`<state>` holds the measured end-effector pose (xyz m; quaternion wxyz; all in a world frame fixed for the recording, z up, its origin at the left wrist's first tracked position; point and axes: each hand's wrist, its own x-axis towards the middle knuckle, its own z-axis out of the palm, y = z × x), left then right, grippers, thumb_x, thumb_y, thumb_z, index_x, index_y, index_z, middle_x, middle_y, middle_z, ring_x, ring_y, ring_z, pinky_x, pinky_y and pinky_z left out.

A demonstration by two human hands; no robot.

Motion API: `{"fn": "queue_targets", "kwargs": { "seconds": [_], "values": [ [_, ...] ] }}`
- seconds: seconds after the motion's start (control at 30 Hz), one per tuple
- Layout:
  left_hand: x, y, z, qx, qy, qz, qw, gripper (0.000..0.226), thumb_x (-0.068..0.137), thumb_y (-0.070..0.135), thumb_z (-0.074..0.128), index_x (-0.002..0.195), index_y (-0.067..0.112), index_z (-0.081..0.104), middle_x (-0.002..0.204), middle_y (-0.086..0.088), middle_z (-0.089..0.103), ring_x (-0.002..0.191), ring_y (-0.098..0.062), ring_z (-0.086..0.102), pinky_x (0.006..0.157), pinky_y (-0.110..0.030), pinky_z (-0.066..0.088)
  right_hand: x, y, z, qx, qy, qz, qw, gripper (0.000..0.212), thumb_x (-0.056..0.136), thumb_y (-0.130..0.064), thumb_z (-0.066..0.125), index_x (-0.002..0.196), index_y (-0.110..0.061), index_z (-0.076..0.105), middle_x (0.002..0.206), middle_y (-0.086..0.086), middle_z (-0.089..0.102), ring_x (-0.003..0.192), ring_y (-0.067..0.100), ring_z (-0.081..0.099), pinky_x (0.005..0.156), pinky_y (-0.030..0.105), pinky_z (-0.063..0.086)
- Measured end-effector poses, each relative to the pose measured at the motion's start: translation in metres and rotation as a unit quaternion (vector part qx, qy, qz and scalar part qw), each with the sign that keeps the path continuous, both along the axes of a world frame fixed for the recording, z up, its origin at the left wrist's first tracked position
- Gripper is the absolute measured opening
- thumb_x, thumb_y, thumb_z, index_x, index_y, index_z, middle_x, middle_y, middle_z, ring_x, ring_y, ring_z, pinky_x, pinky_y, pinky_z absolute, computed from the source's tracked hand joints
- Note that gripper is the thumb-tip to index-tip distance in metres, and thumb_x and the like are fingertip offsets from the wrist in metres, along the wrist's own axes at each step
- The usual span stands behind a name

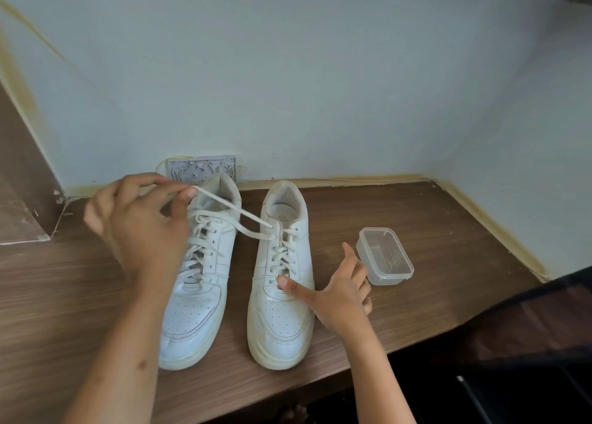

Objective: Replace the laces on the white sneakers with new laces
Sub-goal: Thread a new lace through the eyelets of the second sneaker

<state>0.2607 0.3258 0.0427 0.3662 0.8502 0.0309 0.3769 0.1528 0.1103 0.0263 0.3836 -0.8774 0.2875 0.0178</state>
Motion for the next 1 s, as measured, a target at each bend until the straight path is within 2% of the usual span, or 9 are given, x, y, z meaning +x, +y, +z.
{"fn": "queue_targets", "kwargs": {
  "seconds": [0.1, 0.2, 0.33, 0.43, 0.57, 0.7, 0.87, 0.93, 1.0],
  "values": [
    [0.001, 0.004, 0.0, 0.006, 0.052, -0.014, 0.999, 0.021, 0.081, 0.04, 0.072, 0.097, 0.027, 0.077, 0.118, 0.009, 0.06, 0.119, -0.03, 0.04, 0.105, -0.051, 0.028, 0.001, -0.001, 0.0, -0.004, 0.012, -0.001, 1.0, 0.149, 0.039, -0.086, 0.068, 0.152, -0.029, -0.011, 0.159, 0.006, -0.003, 0.148, 0.031, 0.0, 0.118, 0.061, 0.004],
    [-0.001, -0.009, 0.001, 0.074, 0.002, -0.117, 0.99, 0.025, 0.076, 0.039, 0.078, 0.101, 0.034, 0.075, 0.127, 0.008, 0.056, 0.122, -0.031, 0.037, 0.105, -0.043, 0.022, 0.001, -0.001, 0.0, -0.003, 0.018, 0.001, 1.0, 0.15, 0.036, -0.087, 0.065, 0.152, -0.029, -0.01, 0.16, 0.006, -0.003, 0.148, 0.032, 0.0, 0.118, 0.061, 0.005],
    [-0.007, -0.032, 0.0, 0.147, -0.033, -0.219, 0.964, 0.008, 0.079, 0.044, 0.073, 0.086, 0.041, 0.076, 0.129, 0.011, 0.058, 0.12, -0.029, 0.037, 0.101, -0.045, 0.023, 0.001, -0.001, 0.0, -0.006, 0.023, -0.001, 1.0, 0.149, 0.036, -0.087, 0.065, 0.152, -0.029, -0.009, 0.16, 0.006, -0.003, 0.148, 0.032, 0.0, 0.117, 0.061, 0.005],
    [-0.009, -0.041, -0.007, 0.193, -0.001, -0.221, 0.956, 0.013, 0.08, 0.043, 0.075, 0.092, 0.04, 0.077, 0.131, 0.007, 0.058, 0.122, -0.029, 0.037, 0.102, -0.053, 0.024, 0.002, -0.002, -0.001, -0.008, 0.027, -0.002, 1.0, 0.149, 0.036, -0.087, 0.065, 0.152, -0.029, -0.008, 0.16, 0.006, -0.003, 0.148, 0.032, 0.0, 0.117, 0.061, 0.005],
    [-0.008, -0.034, -0.007, 0.175, -0.012, -0.163, 0.971, 0.004, 0.082, 0.035, 0.076, 0.079, 0.037, 0.077, 0.12, 0.01, 0.064, 0.118, -0.03, 0.042, 0.101, -0.053, 0.025, 0.001, -0.001, 0.0, -0.01, 0.032, -0.003, 0.999, 0.147, 0.039, -0.087, 0.066, 0.152, -0.028, -0.009, 0.16, 0.006, -0.003, 0.148, 0.032, 0.0, 0.117, 0.062, 0.005],
    [-0.01, -0.029, -0.003, 0.139, -0.029, -0.102, 0.985, 0.002, 0.081, 0.031, 0.079, 0.082, 0.031, 0.078, 0.112, 0.01, 0.067, 0.113, -0.031, 0.047, 0.1, -0.052, 0.028, 0.0, 0.0, 0.0, -0.021, 0.042, -0.007, 0.999, 0.145, 0.043, -0.089, 0.064, 0.152, -0.027, -0.009, 0.16, 0.006, -0.002, 0.148, 0.032, 0.0, 0.117, 0.062, 0.004],
    [-0.009, -0.027, 0.005, 0.148, -0.025, -0.151, 0.977, 0.027, 0.073, 0.008, 0.081, 0.073, 0.034, 0.076, 0.124, 0.01, 0.061, 0.118, -0.031, 0.039, 0.102, -0.055, 0.027, 0.0, -0.002, 0.0, -0.019, 0.049, -0.008, 0.999, 0.142, 0.047, -0.089, 0.063, 0.153, -0.027, -0.008, 0.16, 0.005, -0.001, 0.148, 0.031, 0.0, 0.117, 0.062, 0.004],
    [-0.012, -0.031, 0.006, 0.189, 0.02, -0.193, 0.963, 0.028, 0.07, 0.013, 0.082, 0.072, 0.04, 0.075, 0.13, 0.009, 0.059, 0.123, -0.033, 0.037, 0.104, -0.06, 0.024, 0.0, -0.001, 0.002, -0.011, 0.055, -0.009, 0.998, 0.143, 0.044, -0.09, 0.061, 0.153, -0.027, -0.007, 0.16, 0.005, -0.001, 0.148, 0.032, 0.0, 0.117, 0.062, 0.005],
    [-0.016, -0.034, 0.004, 0.229, 0.091, -0.222, 0.943, 0.01, 0.072, 0.034, 0.077, 0.07, 0.043, 0.074, 0.138, 0.008, 0.054, 0.132, -0.034, 0.031, 0.108, -0.064, 0.014, 0.0, -0.001, 0.003, -0.002, 0.052, -0.006, 0.999, 0.143, 0.043, -0.09, 0.059, 0.153, -0.026, -0.007, 0.16, 0.006, 0.0, 0.148, 0.032, 0.001, 0.118, 0.061, 0.005]
  ]
}}
